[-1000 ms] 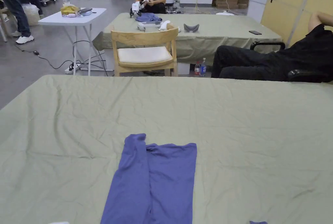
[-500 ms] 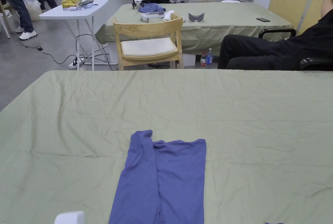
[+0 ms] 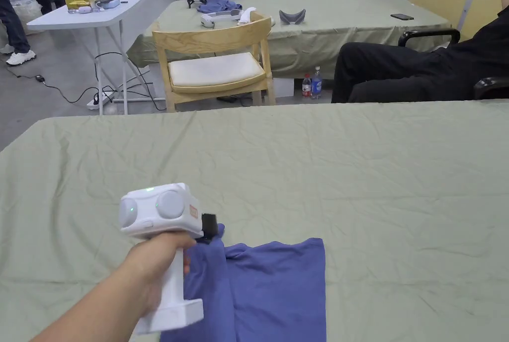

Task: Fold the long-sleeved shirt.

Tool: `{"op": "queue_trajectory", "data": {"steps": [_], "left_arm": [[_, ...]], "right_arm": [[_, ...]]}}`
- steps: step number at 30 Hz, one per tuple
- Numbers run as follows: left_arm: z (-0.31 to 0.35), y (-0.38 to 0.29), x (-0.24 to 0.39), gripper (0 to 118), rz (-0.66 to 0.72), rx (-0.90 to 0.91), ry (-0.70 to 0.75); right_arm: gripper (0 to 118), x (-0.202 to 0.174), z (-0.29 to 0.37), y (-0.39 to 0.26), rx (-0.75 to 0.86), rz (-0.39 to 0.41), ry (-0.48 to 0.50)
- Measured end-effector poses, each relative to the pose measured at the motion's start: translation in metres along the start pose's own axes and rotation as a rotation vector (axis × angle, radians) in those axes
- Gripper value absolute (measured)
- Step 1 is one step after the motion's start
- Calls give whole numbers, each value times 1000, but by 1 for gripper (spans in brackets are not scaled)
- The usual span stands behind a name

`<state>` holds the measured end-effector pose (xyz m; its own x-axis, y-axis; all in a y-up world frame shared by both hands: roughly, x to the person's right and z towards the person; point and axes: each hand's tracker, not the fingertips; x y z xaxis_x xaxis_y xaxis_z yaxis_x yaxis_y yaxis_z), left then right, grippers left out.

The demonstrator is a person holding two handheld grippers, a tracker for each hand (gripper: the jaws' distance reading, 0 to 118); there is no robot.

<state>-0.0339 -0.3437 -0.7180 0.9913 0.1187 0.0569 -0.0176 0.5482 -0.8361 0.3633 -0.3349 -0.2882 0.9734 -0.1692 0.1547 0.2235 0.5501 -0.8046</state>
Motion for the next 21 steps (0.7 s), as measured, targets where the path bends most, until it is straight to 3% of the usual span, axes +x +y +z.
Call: {"op": "queue_trajectory", "data": {"steps": [1, 2, 3, 4, 7, 8, 9, 11, 12, 16, 17, 18, 19, 20, 21], "left_arm": [[-15, 5, 4, 110, -26, -6, 40], [-31, 6, 8, 117, -50, -15, 87], [-35, 5, 12, 104, -59, 33, 53], [-55, 8, 17, 96, -100, 2, 108], [-86, 0, 23, 94, -116, -102, 140], [-92, 7, 17, 82, -126, -149, 149], [-96, 5, 16, 47, -129, -170, 175], [-86, 9, 8, 15, -33, -125, 128], [-83, 12, 0, 7, 7, -105, 125], [-29, 8, -3, 7, -47, -7, 125], [-11, 5, -3, 7, -58, 24, 113], [2, 3, -4, 7, -64, 39, 100], [20, -5, -3, 7, -49, -13, 51], [23, 1, -13, 7, -51, -3, 42], [38, -2, -15, 7, -49, 0, 39]], "right_arm": [[3, 2, -1, -1, -2, -2, -2], [3, 4, -3, 0, -9, -3, -6], [3, 5, -5, 0, -16, -2, -8], [3, 8, -8, 0, -25, -5, -9], [4, 17, -10, -1, -46, -74, 17], [4, 20, -10, 0, -45, -85, 10], [3, 20, -9, 1, -43, -79, -5], [3, 20, -8, 1, -52, -29, -55], [3, 21, -8, 2, -72, -15, -70], [8, 30, -24, 4, -164, -33, -45], [31, 33, -30, 5, -201, -30, -16], [87, 35, -35, 6, -220, -25, 4], [118, 36, -43, 5, -222, -27, -8], [115, 35, -50, 2, -241, -32, -18], [104, 35, -50, 0, -202, -36, 44]]}}
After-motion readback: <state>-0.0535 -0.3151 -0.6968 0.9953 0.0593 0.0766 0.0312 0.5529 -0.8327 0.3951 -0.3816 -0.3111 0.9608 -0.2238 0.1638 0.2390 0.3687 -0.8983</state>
